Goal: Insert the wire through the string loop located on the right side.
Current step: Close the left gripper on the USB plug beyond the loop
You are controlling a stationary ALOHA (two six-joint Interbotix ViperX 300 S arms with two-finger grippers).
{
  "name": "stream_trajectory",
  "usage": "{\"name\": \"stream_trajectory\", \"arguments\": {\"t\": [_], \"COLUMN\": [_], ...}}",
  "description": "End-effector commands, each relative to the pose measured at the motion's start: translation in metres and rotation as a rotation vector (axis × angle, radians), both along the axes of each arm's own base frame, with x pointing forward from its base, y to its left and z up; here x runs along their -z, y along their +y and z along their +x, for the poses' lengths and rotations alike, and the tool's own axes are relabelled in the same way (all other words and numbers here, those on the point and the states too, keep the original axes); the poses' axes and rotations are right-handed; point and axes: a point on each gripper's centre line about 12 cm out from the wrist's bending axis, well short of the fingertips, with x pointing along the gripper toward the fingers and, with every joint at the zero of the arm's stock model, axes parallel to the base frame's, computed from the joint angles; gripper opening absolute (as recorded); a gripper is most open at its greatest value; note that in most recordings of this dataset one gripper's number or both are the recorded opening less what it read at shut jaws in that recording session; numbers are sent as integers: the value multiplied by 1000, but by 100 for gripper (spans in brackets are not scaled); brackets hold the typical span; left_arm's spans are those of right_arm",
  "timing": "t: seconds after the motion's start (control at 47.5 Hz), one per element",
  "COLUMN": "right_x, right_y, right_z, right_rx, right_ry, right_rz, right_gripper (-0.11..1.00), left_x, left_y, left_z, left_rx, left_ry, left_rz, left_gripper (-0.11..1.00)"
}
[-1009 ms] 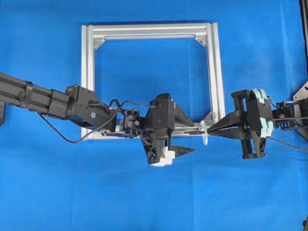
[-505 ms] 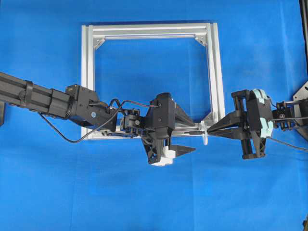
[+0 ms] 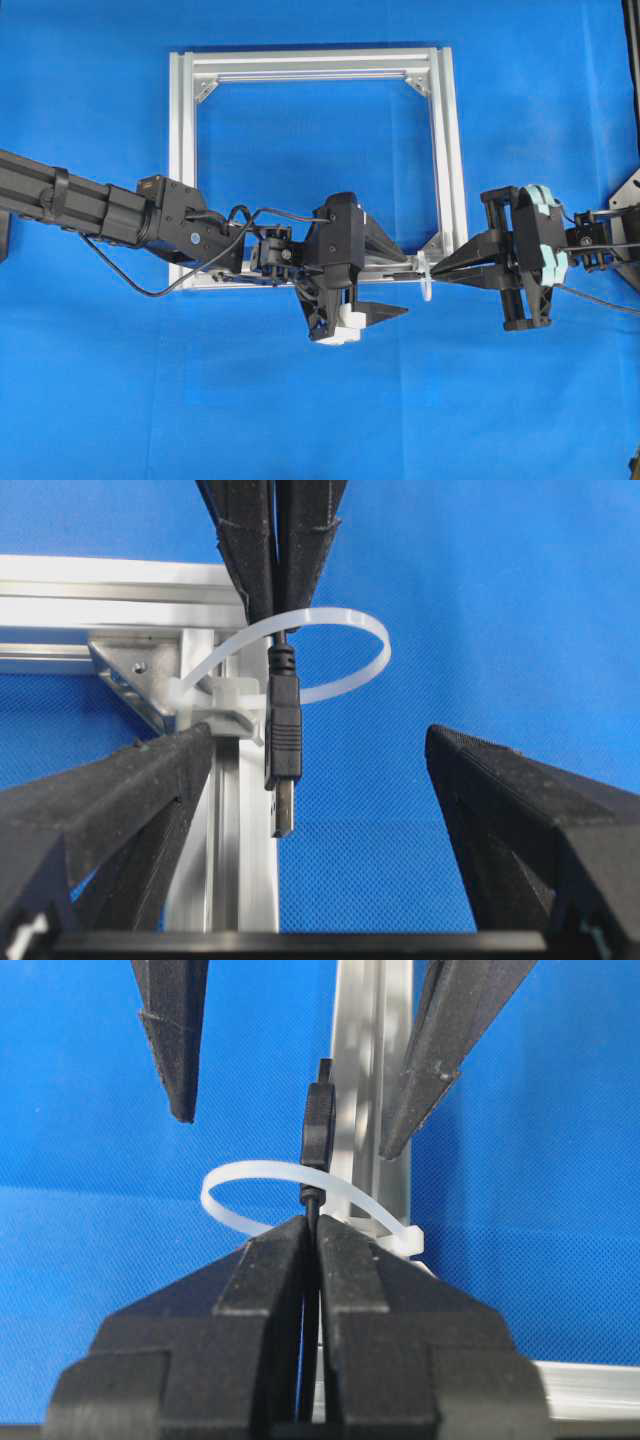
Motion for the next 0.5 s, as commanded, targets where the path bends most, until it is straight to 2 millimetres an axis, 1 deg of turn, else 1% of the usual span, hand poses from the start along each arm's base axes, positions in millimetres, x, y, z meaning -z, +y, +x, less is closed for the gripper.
{"name": "stream_trajectory", "arguments": {"t": [0.0, 0.147, 0.252, 0.294, 0.315, 0.358, 0.4, 0.484], "right_x": [-7, -7, -7, -7, -7, -7, -7, -7], "right_y": [1, 1, 1, 1, 1, 1, 1, 1], "right_z": [6, 6, 6, 6, 6, 6, 6, 6], "right_rx": [2, 3, 1, 1, 4, 1, 4, 3], "right_ry": [-29, -30, -29, -29, -28, -29, -28, -32], "right_rz": [5, 5, 5, 5, 6, 5, 6, 6], "right_gripper": [-3, -3, -3, -3, -3, -3, -3, -3], "left_x": [-17, -17, -17, -17, -18, -18, -18, -19], "left_y": [1, 1, 1, 1, 2, 4, 4, 6], "left_z": [6, 6, 6, 7, 7, 8, 8, 8], "left_rx": [-1, -1, -1, -4, -6, -11, -11, -12], "left_ry": [-49, -46, -44, -46, -47, -48, -48, -50], "left_rz": [-2, -2, -3, -8, -9, -12, -11, -5], "left_gripper": [83, 82, 78, 74, 70, 59, 45, 20]}}
